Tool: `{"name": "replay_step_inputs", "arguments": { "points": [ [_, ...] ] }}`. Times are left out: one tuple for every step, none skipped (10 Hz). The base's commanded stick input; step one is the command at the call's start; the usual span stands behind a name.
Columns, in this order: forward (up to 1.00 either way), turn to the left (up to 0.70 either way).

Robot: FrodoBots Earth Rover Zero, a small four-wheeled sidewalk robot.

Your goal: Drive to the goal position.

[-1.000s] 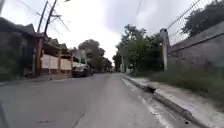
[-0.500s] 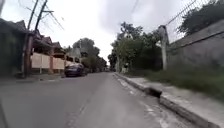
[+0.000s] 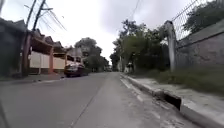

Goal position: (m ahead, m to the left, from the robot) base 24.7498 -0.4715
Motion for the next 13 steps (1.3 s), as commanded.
{"name": "replay_step_inputs", "arguments": {
  "points": [
    [1.00,0.00],
    [1.00,0.00],
    [1.00,0.00],
    [1.00,0.00],
    [1.00,0.00],
    [1.00,-0.02],
    [1.00,-0.17],
    [1.00,0.00],
    [1.00,0.00],
    [1.00,0.00],
    [1.00,0.00],
    [1.00,0.00],
    [1.00,0.00]
  ]
}}
